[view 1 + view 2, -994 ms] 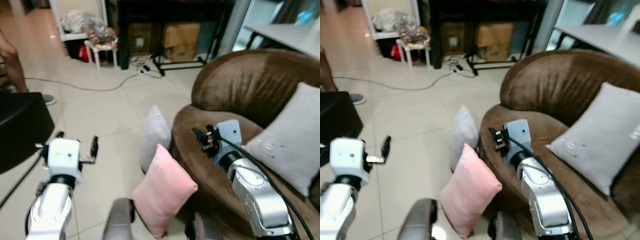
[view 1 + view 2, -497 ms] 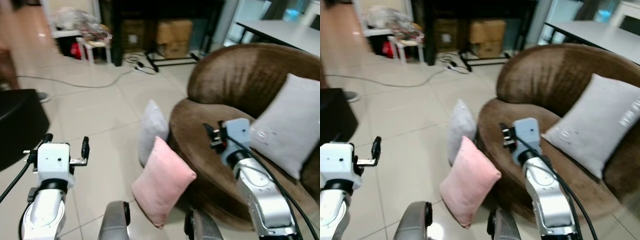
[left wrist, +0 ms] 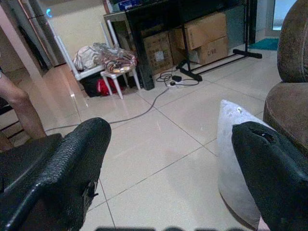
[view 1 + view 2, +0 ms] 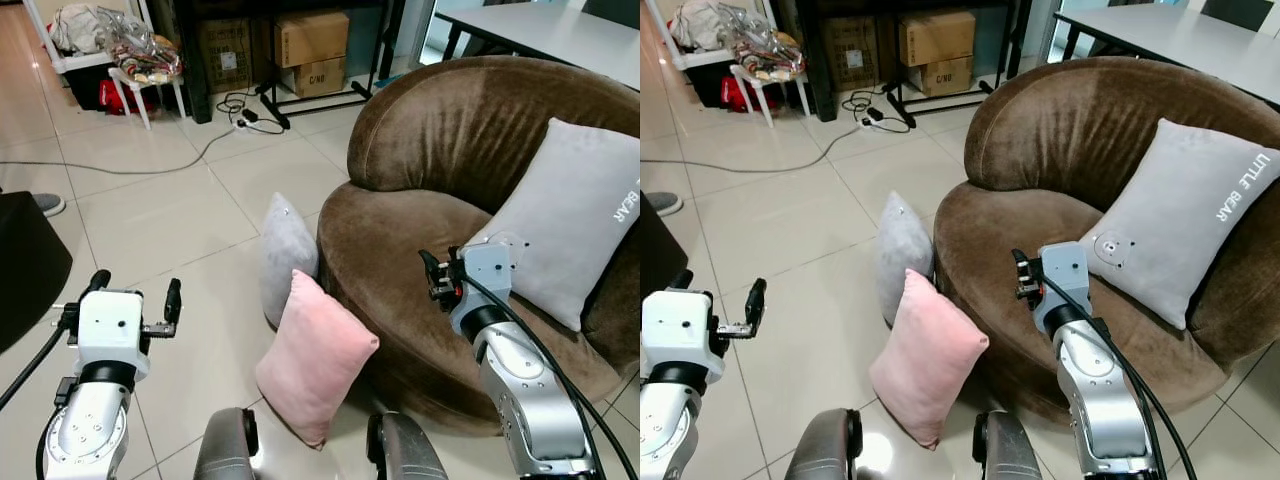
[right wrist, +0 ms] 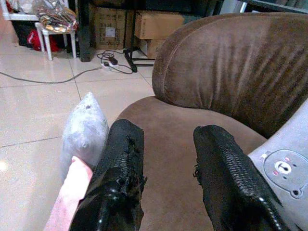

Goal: Move the pillow to the sofa from floor

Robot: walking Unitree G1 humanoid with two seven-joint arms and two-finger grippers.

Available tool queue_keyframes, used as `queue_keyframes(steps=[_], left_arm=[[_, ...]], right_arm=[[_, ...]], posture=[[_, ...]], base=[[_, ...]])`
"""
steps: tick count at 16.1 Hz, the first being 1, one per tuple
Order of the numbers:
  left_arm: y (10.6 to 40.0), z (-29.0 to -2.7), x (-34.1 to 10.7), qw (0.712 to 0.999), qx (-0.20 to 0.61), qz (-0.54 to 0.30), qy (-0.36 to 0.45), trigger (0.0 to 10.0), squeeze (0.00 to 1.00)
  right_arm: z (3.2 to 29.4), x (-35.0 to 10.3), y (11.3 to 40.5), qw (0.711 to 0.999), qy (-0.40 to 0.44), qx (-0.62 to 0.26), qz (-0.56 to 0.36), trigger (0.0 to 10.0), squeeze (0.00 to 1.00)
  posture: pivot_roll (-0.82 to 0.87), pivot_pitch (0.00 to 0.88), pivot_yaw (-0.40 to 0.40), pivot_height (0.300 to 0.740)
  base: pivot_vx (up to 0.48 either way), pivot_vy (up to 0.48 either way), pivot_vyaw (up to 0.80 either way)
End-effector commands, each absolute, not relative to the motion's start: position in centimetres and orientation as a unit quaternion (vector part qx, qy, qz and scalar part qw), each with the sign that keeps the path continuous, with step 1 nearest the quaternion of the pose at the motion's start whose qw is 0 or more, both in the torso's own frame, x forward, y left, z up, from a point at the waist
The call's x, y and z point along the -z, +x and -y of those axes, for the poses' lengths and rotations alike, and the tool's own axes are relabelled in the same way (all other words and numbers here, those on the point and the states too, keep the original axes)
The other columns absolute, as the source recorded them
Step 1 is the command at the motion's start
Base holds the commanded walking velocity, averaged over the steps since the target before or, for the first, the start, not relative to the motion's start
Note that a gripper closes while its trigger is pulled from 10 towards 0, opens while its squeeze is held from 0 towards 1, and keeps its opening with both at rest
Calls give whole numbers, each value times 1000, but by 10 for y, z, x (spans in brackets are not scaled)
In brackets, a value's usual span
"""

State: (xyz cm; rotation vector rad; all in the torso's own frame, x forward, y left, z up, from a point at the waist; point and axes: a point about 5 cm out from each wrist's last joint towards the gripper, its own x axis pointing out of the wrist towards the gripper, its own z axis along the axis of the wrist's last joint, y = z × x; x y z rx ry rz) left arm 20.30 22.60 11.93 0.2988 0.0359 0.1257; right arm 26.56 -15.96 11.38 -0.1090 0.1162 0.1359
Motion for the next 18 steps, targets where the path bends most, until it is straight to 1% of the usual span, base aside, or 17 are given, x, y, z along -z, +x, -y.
queue_keyframes(steps=[1,10,13,18], left_arm=[[205,-226,-120,988,-58,-15,146,10000,0],[206,-223,-120,991,-47,-9,125,10000,0],[206,-222,-121,992,-40,-6,115,10000,0],[206,-221,-121,993,-37,-4,110,10000,0]], right_arm=[[161,-112,264,995,-53,-67,-59,10000,0],[157,-110,265,993,-55,-82,-64,10000,0],[155,-111,265,992,-59,-87,-63,10000,0],[156,-112,266,992,-61,-88,-62,10000,0]], posture=[[-27,0,-45,581],[-23,0,-47,501],[-24,0,-49,501],[-23,0,-51,501]], base=[[0,0,0],[0,0,0],[0,0,0],[266,0,0]])
